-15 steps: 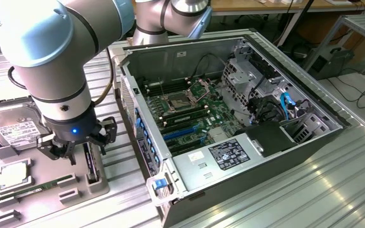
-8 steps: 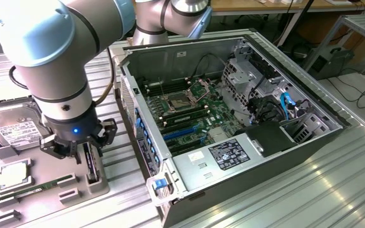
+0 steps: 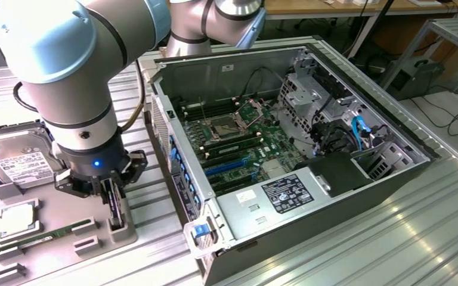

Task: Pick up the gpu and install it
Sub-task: 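Pick up the gpu and move the gpu toward the slot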

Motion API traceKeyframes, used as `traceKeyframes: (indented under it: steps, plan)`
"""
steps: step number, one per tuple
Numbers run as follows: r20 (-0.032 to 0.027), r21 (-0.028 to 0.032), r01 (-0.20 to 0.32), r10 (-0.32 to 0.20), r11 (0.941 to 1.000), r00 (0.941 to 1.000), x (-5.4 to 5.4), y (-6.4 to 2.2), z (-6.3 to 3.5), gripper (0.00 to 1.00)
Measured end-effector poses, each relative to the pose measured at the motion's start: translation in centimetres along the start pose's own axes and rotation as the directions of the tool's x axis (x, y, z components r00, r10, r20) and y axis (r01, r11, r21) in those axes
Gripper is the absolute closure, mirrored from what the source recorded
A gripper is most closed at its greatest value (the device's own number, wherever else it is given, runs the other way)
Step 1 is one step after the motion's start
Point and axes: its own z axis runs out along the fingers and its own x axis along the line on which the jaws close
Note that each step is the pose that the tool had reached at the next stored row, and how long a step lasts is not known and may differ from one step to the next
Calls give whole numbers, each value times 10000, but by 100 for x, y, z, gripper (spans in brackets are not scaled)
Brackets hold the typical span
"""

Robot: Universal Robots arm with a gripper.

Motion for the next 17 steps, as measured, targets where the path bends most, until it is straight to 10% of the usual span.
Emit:
traceKeyframes:
  steps: [17]
  plan:
    - [1,-1,1,-1,10000,10000,0,0,0,72]
